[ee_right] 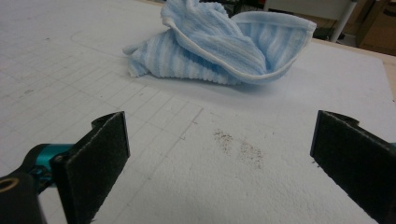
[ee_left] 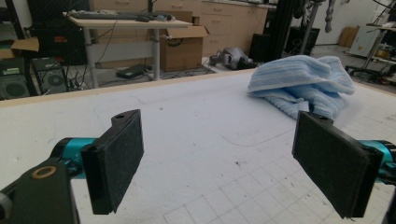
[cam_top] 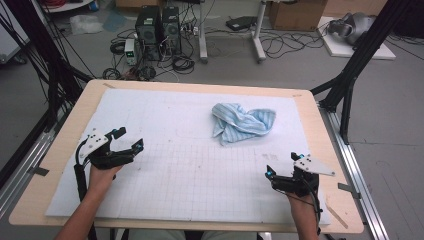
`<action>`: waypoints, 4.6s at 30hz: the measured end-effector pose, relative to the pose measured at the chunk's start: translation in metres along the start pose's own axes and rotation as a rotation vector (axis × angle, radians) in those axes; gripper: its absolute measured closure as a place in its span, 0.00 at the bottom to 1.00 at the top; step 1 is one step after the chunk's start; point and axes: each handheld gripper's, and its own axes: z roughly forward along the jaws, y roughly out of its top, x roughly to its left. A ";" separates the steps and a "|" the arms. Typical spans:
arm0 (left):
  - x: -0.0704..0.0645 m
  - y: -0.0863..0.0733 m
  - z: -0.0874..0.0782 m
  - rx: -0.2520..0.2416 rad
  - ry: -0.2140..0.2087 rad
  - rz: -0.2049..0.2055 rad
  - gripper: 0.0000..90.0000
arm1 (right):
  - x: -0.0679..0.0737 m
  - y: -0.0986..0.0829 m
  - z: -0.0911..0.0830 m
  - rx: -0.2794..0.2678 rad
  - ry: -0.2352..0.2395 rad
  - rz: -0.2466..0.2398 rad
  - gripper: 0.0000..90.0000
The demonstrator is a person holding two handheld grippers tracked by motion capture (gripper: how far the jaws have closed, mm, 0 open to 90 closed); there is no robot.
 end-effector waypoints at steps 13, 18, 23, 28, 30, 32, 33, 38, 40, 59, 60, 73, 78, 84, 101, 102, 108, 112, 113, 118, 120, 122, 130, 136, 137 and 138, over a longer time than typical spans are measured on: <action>0.005 -0.002 0.001 0.013 0.022 -0.019 0.19 | -0.002 -0.001 0.010 -0.004 0.030 0.015 0.04; 0.005 0.000 0.001 0.014 0.013 -0.009 0.19 | 0.002 0.001 0.012 0.008 0.043 0.000 0.04; 0.003 0.001 0.000 0.004 0.001 -0.008 0.19 | 0.006 0.001 0.008 0.006 0.051 0.002 0.04; 0.002 0.002 0.001 -0.001 -0.007 -0.005 0.19 | 0.006 0.001 0.007 0.004 0.036 -0.007 0.04; 0.003 0.003 0.000 0.001 -0.002 -0.006 0.19 | 0.004 0.001 0.007 0.000 0.019 -0.007 0.04; 0.004 0.004 -0.001 -0.003 0.001 -0.009 0.19 | 0.001 0.002 0.008 -0.009 0.008 0.002 0.04; 0.004 0.004 -0.001 -0.007 0.006 -0.015 0.19 | 0.001 0.002 0.008 -0.009 0.008 0.002 0.04; 0.008 0.001 -0.003 0.008 0.032 -0.032 0.19 | -0.005 -0.001 0.009 -0.008 -0.005 0.000 0.04; 0.009 0.001 -0.003 0.008 0.034 -0.034 0.19 | -0.006 -0.001 0.008 -0.003 -0.005 0.003 0.04; 0.001 0.005 -0.007 -0.007 0.012 -0.011 0.19 | -0.004 0.002 0.010 -0.008 -0.014 0.013 0.04; 0.001 0.005 -0.006 -0.006 0.015 -0.013 0.19 | -0.004 0.001 0.010 -0.006 -0.011 0.014 0.04; 0.002 0.005 -0.003 -0.003 0.011 -0.010 0.19 | -0.007 0.000 0.007 -0.011 -0.017 0.020 0.04; 0.002 0.004 -0.002 0.003 0.003 -0.020 0.19 | -0.008 0.000 0.008 -0.005 -0.007 0.020 0.04; 0.003 0.003 0.000 -0.002 0.004 -0.032 0.19 | -0.009 -0.001 0.007 -0.007 -0.011 0.014 0.04; 0.001 0.002 0.004 0.002 -0.006 -0.020 0.19 | -0.009 -0.003 0.005 -0.004 -0.014 0.016 0.04; 0.001 0.003 0.003 0.003 -0.005 -0.017 0.19 | -0.008 -0.002 0.004 -0.005 -0.018 0.010 0.04; 0.000 0.004 0.001 -0.012 -0.003 -0.026 0.19 | -0.004 -0.002 -0.002 -0.010 -0.028 0.013 0.04; 0.001 0.004 0.001 -0.023 0.004 -0.039 0.19 | -0.009 -0.003 -0.004 -0.026 -0.040 0.039 0.04; 0.001 0.004 0.001 -0.024 0.005 -0.045 0.19 | -0.009 -0.002 -0.004 -0.030 -0.043 0.044 0.04; 0.002 0.003 -0.001 -0.013 0.033 -0.039 0.19 | -0.009 -0.002 -0.009 -0.051 -0.049 0.049 0.04; 0.001 0.002 -0.002 -0.001 0.046 -0.040 0.19 | -0.008 -0.003 -0.011 -0.047 -0.054 0.028 0.04; 0.000 0.001 -0.002 0.031 0.069 -0.033 0.19 | -0.007 -0.003 -0.012 -0.058 -0.051 0.024 0.04; -0.007 0.011 -0.004 0.030 0.093 -0.018 0.20 | -0.009 -0.001 -0.001 -0.059 -0.025 0.013 0.04; 0.007 0.012 -0.008 0.020 0.112 -0.024 0.20 | -0.006 0.000 0.005 -0.056 -0.011 0.011 0.04; 0.008 0.012 -0.009 0.020 0.113 -0.027 0.20 | -0.006 0.000 0.005 -0.059 -0.016 0.007 0.04; 0.010 0.012 -0.010 0.016 0.115 -0.028 0.20 | -0.007 0.001 0.006 -0.059 -0.012 0.011 0.04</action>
